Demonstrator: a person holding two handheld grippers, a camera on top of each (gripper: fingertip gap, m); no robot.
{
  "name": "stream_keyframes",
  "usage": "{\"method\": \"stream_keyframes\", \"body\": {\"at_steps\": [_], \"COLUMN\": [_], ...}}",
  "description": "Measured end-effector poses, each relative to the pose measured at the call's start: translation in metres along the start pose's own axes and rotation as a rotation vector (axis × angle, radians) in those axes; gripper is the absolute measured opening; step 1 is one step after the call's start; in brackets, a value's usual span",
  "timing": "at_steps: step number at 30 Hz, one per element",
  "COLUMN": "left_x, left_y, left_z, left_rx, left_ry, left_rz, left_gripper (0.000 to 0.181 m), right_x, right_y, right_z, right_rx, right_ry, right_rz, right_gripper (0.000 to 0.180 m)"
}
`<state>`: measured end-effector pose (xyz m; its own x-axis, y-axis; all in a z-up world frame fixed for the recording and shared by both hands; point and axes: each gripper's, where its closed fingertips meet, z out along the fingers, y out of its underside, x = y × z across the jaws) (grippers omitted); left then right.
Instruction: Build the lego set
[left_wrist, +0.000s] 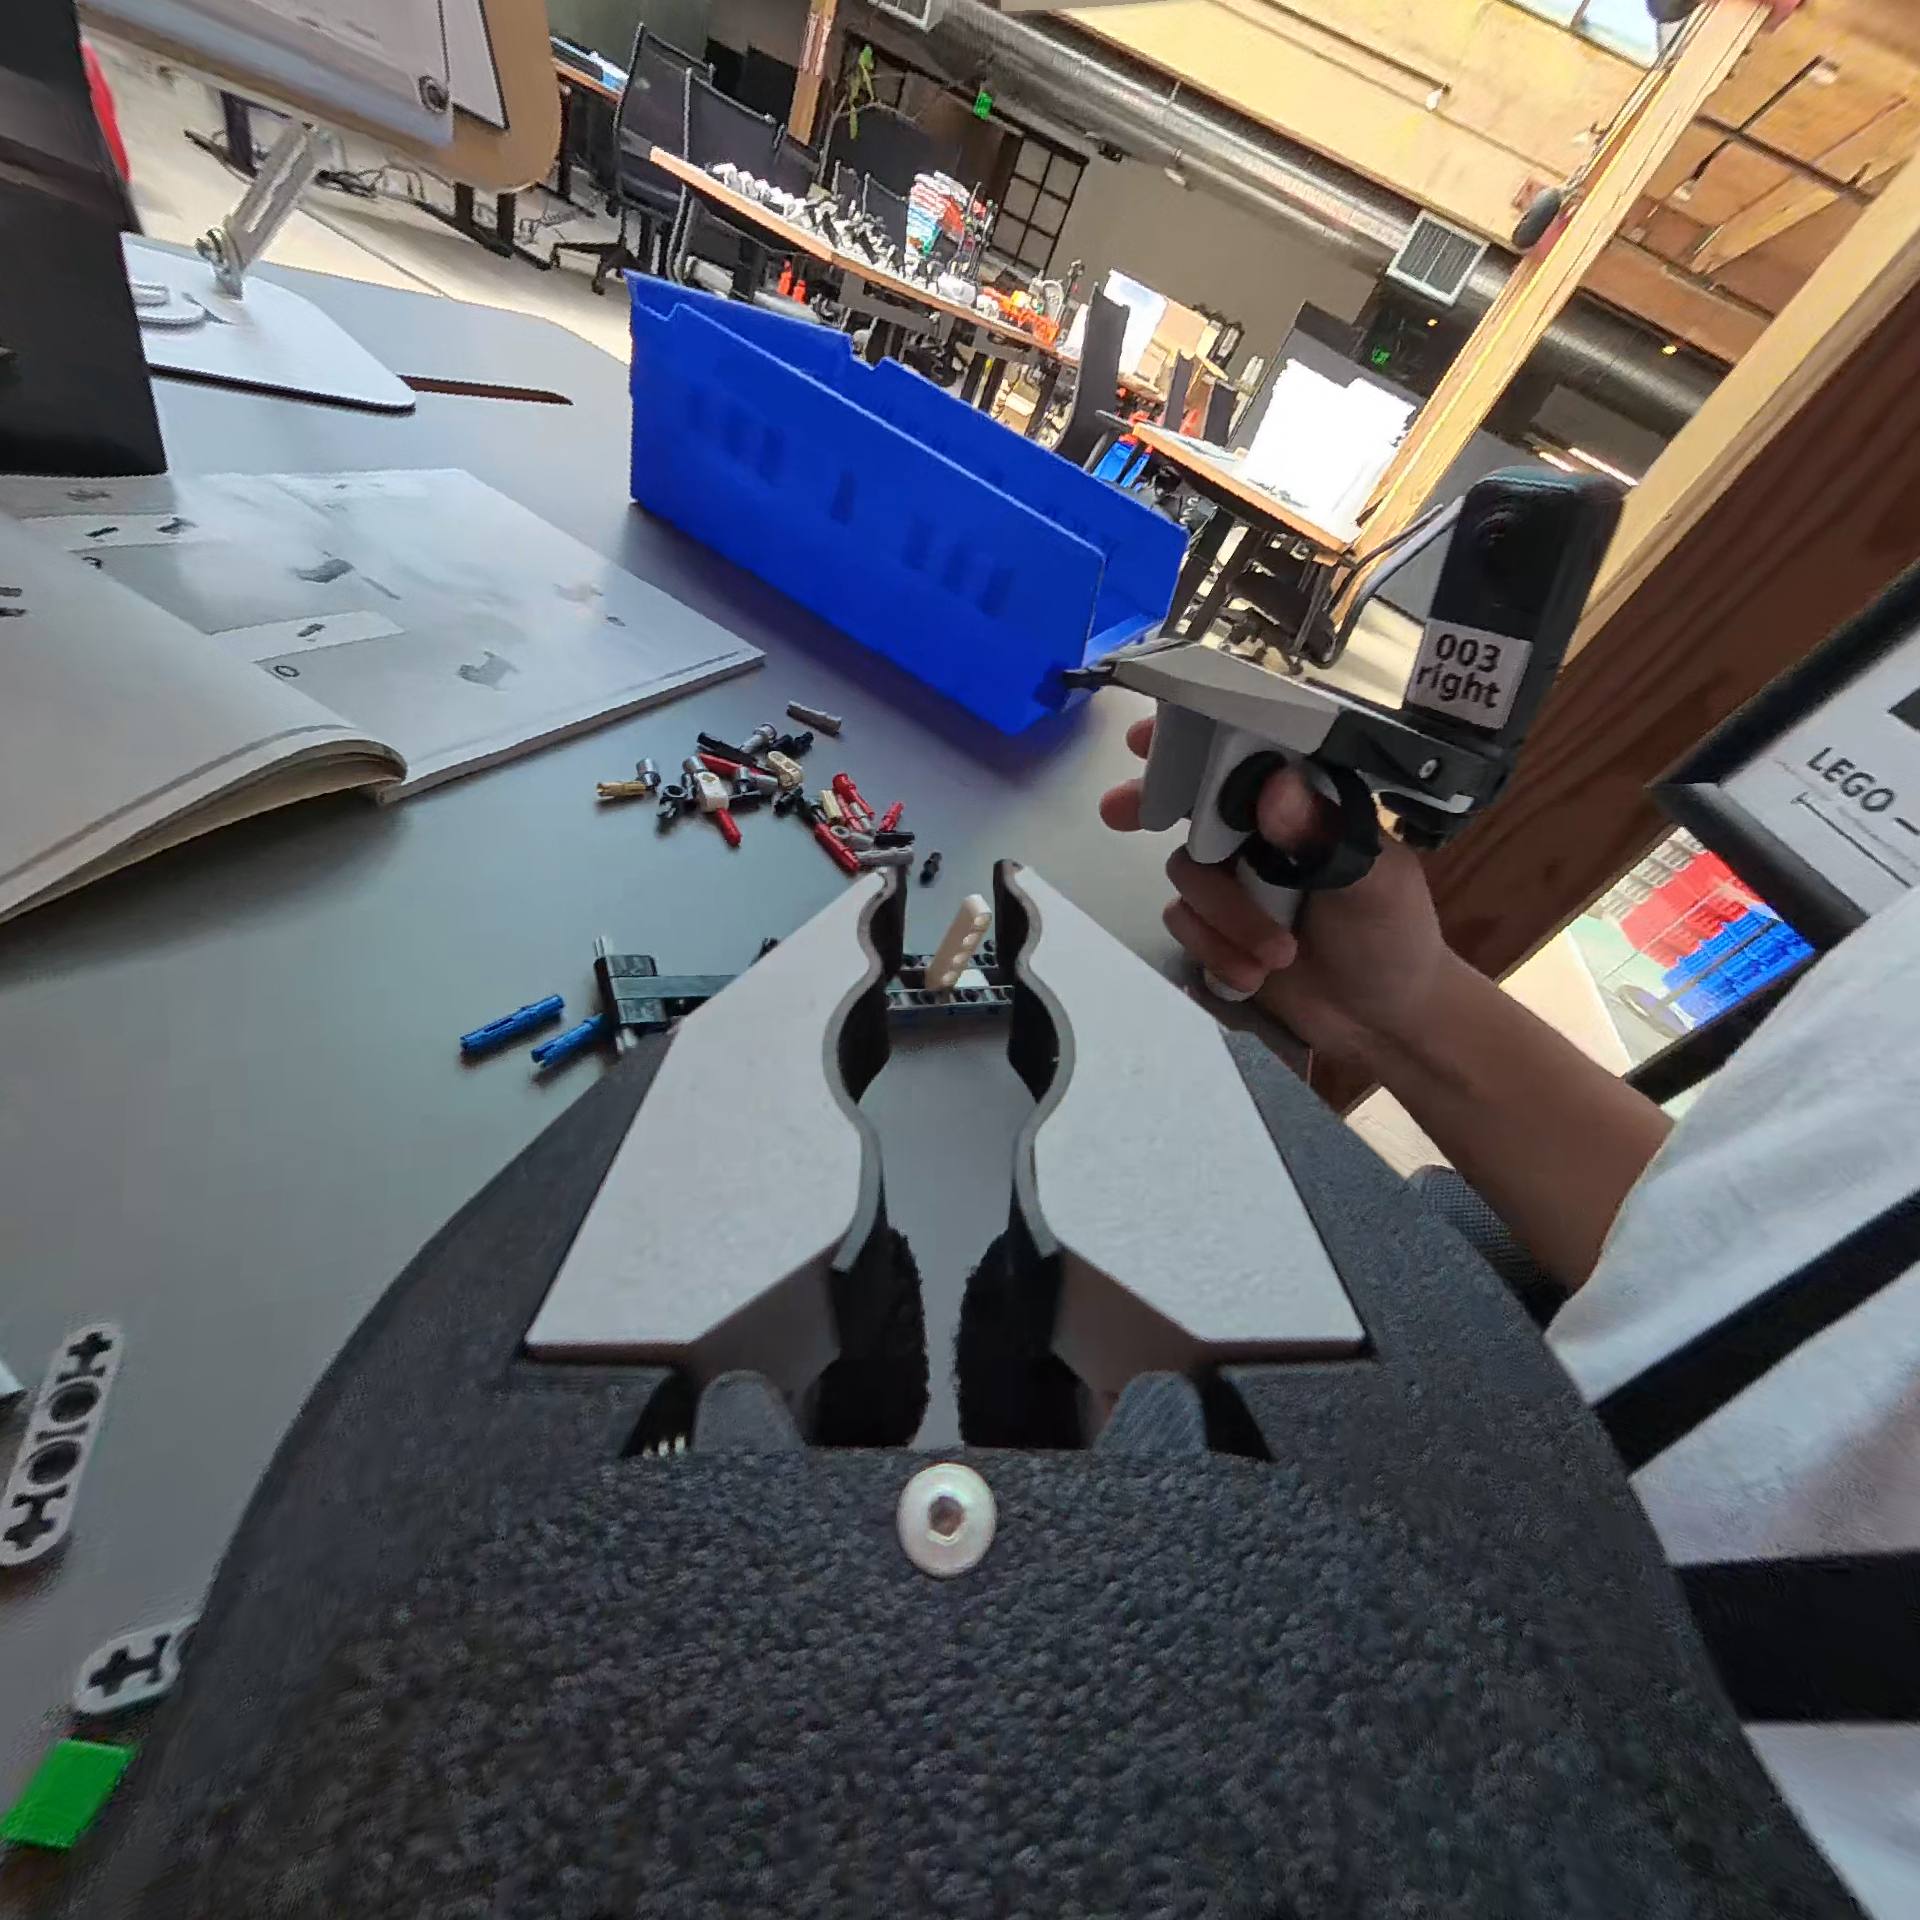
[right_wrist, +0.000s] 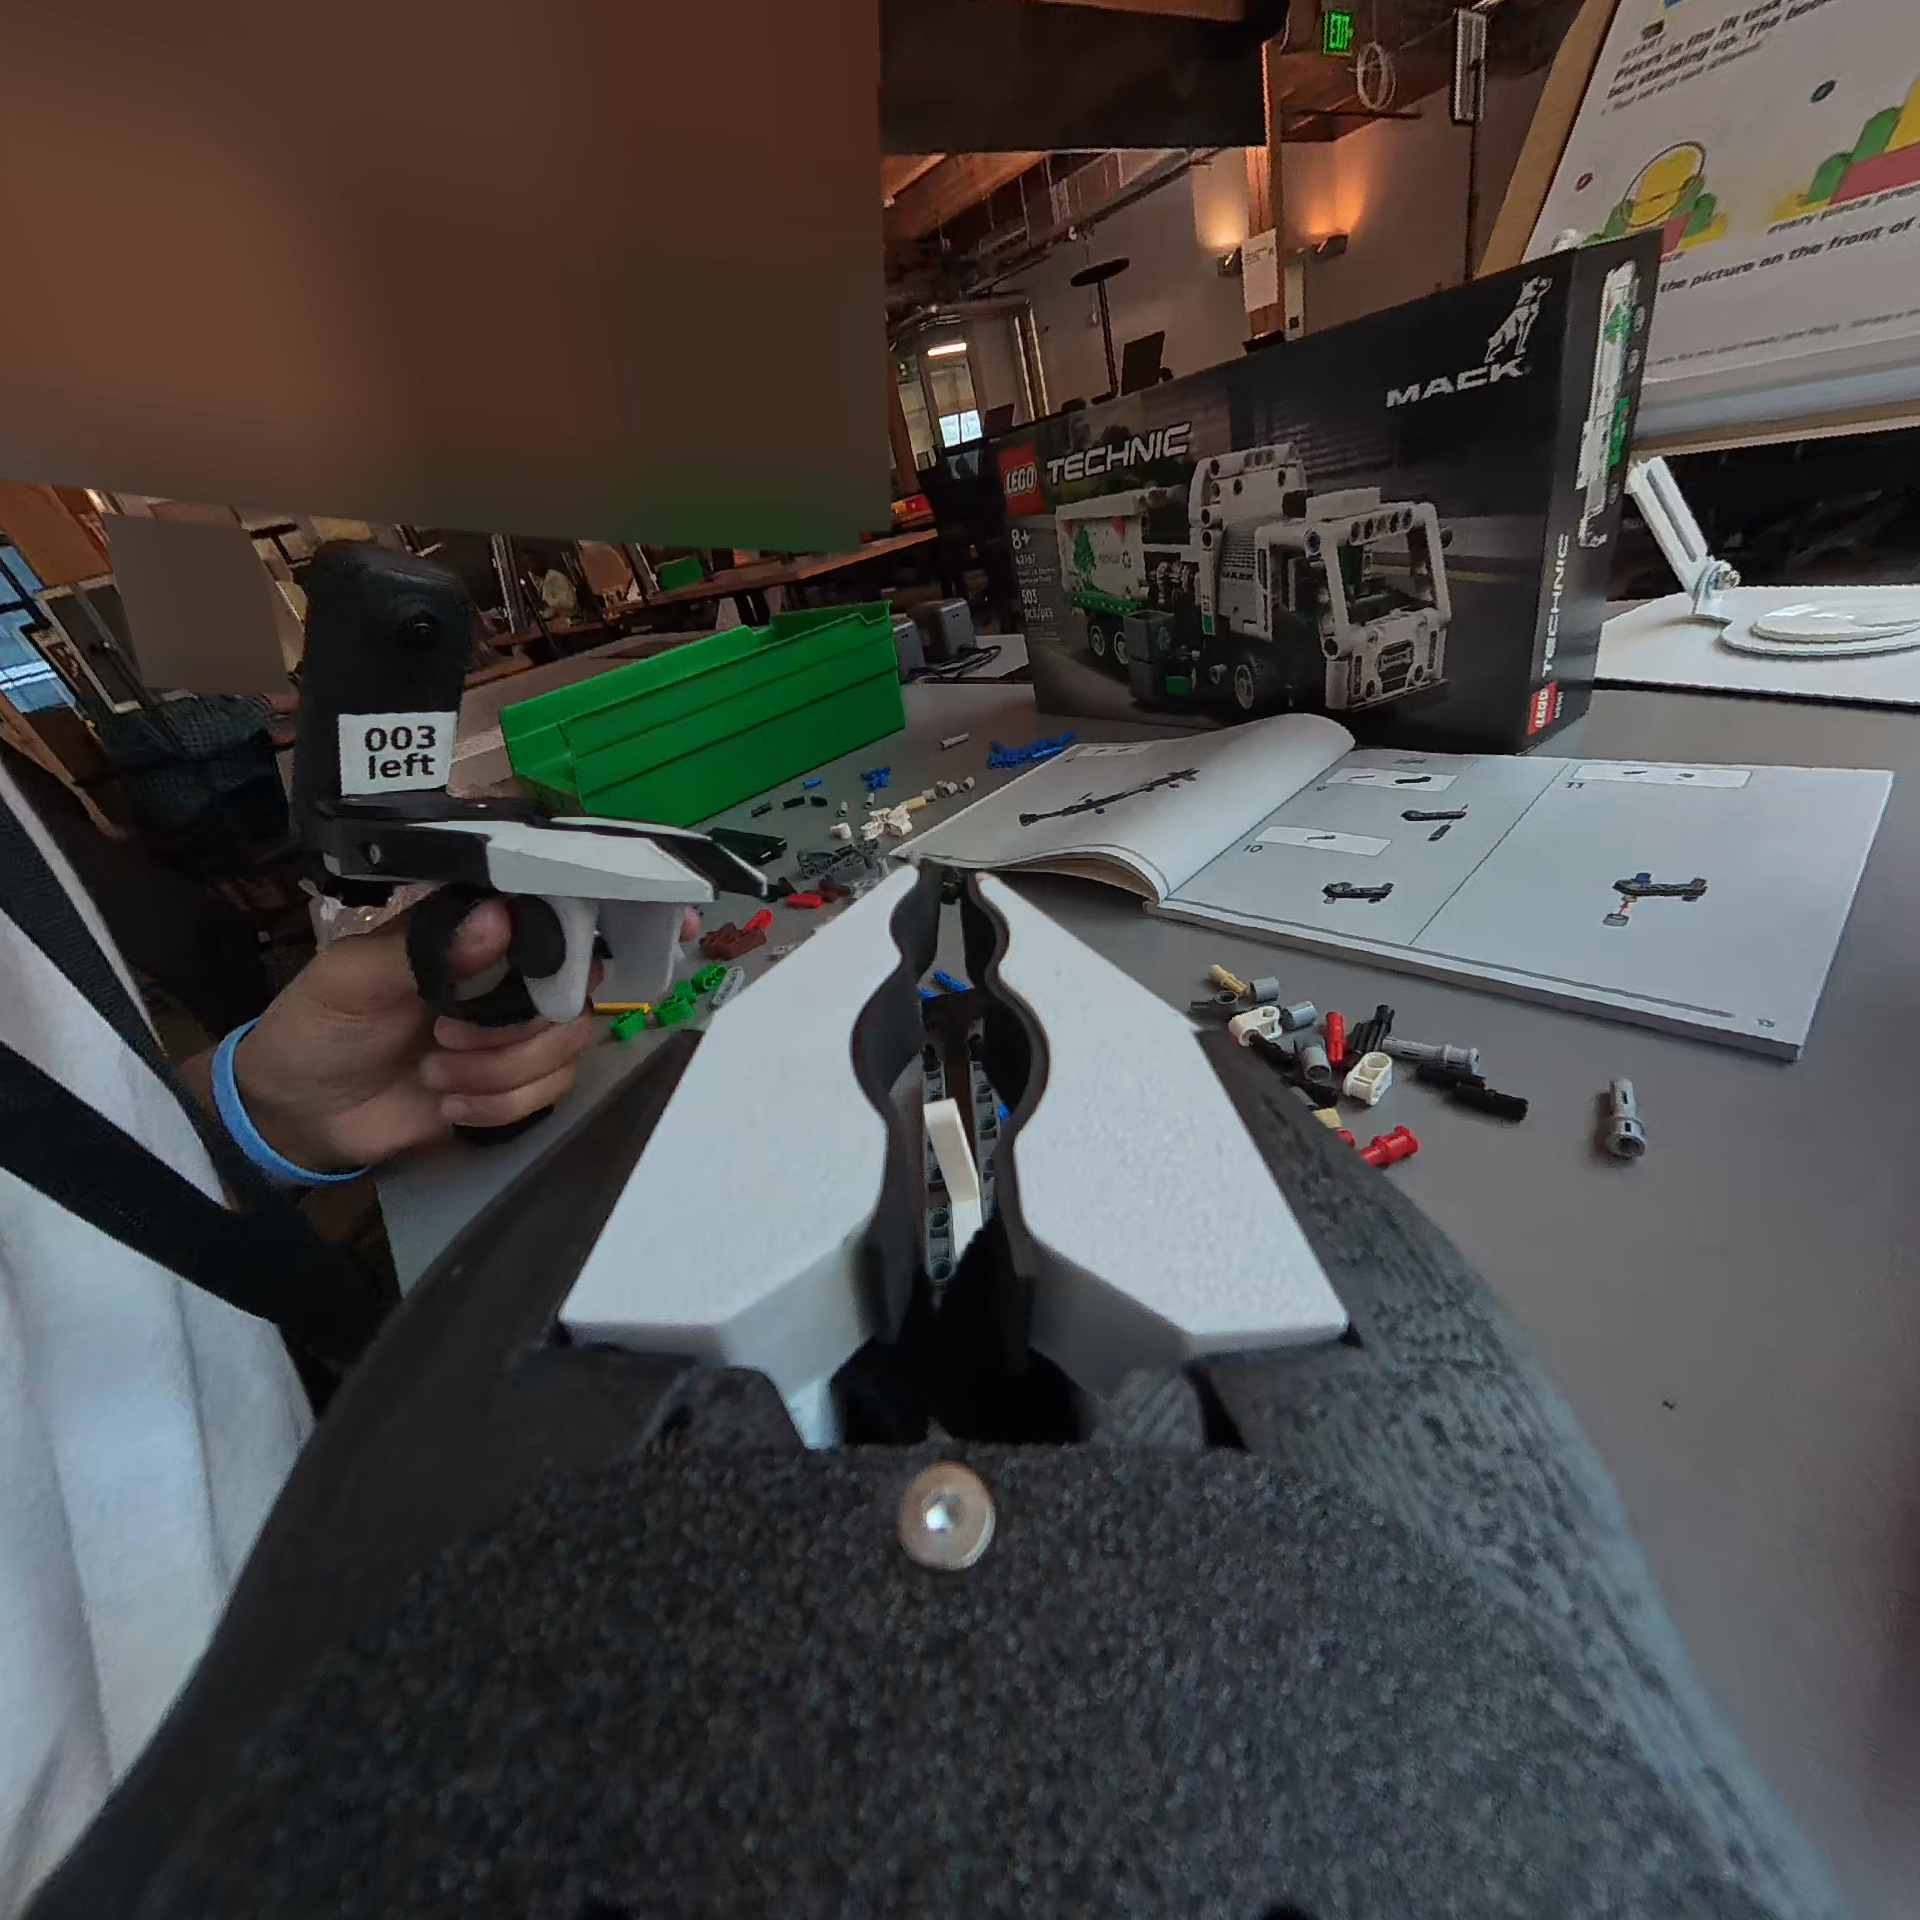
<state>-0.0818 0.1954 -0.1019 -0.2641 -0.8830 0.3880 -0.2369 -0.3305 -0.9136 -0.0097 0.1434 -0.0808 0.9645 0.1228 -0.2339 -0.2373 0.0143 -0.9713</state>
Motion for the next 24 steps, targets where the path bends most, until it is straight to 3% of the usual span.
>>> {"method": "stream_keyframes", "body": {"at_steps": [10, 24], "left_x": [-0.017, -0.009], "left_y": [-0.017, -0.015], "left_z": [-0.002, -0.003], "left_rx": [0.115, 0.106], "left_ry": [0.039, 0.063], "left_rz": [-0.147, -0.130], "left_gripper": [0.015, 0.016], "right_x": [0.002, 0.002], "right_y": [0.003, 0.003], "right_z": [0.003, 0.004], "right_rx": [-0.025, -0.026], "right_ry": [0.010, 0.000], "right_rz": [0.011, 0.021], "right_gripper": [0.003, 0.003]}}
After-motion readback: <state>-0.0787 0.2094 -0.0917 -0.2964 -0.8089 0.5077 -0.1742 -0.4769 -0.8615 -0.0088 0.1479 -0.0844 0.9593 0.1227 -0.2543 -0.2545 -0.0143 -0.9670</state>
